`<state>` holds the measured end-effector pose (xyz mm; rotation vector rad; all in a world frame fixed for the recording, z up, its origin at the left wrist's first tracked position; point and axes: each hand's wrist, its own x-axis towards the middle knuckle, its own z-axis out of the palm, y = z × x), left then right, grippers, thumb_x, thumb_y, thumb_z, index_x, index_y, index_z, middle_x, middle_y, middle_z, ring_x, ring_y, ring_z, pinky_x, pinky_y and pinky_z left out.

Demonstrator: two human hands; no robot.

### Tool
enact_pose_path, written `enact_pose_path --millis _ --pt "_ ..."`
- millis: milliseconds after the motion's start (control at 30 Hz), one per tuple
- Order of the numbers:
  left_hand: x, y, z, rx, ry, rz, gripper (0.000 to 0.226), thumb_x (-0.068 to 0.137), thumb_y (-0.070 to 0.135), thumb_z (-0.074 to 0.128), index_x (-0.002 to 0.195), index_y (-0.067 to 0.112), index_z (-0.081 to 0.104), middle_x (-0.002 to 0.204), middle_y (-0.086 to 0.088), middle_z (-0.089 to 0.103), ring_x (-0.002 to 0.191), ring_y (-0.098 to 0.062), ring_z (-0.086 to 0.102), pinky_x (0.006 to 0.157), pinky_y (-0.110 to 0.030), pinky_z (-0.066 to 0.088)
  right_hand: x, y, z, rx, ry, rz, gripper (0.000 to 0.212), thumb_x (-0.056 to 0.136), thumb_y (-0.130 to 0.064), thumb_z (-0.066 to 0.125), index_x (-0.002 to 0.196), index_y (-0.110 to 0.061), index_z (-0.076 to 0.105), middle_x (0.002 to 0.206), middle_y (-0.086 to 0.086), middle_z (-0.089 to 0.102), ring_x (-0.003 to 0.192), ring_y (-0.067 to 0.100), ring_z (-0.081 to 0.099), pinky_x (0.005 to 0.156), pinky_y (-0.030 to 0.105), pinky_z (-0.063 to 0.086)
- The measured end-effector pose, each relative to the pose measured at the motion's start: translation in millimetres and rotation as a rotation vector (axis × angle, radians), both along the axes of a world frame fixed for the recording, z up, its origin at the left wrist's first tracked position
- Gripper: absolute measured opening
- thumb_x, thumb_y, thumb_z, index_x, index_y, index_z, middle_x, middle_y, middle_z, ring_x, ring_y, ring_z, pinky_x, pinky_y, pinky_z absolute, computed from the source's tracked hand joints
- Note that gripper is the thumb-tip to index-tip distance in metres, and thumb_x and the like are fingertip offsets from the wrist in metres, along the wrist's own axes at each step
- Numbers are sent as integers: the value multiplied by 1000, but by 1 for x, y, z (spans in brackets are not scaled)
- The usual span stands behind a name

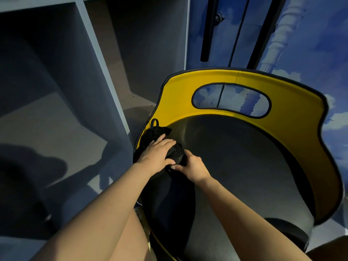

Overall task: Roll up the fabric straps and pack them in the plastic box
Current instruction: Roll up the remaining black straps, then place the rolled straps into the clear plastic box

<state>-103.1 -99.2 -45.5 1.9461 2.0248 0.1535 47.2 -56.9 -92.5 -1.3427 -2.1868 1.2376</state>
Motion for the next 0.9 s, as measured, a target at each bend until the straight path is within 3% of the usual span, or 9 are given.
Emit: enact_pose_path --millis 300,467,633,900 --pt "-1 -11 14 -92 85 -8 80 90 48 53 151 29 4 159 12 -2 146 -11 -6 118 -41 6 35 0 24 92 -182 46 78 83 -38 68 147 -21 27 148 6 38 136 23 36 111 34 34" --pt "-4 -28 38 7 84 -24 76 91 57 40 150 31 1 159 11 -1 146 -10 -3 119 -38 6 56 -2 58 246 -193 85 70 89 -46 56 148 -25 25 152 0 32 140 18 29 113 31 28" --pt "-11 -42 80 81 96 -19 73 91 60 33 150 31 2 159 8 3 146 -14 7 119 -40 15 63 -4 101 506 -281 174 67 92 -54 42 149 -27 19 156 -3 23 146 13 12 118 32 6" --pt "-27 -58 160 219 135 15 72 91 62 31 150 32 2 159 9 4 146 -11 7 119 -36 11 43 -11 188 654 -231 199 67 92 -57 40 149 -31 17 157 -8 18 146 10 8 117 29 5"
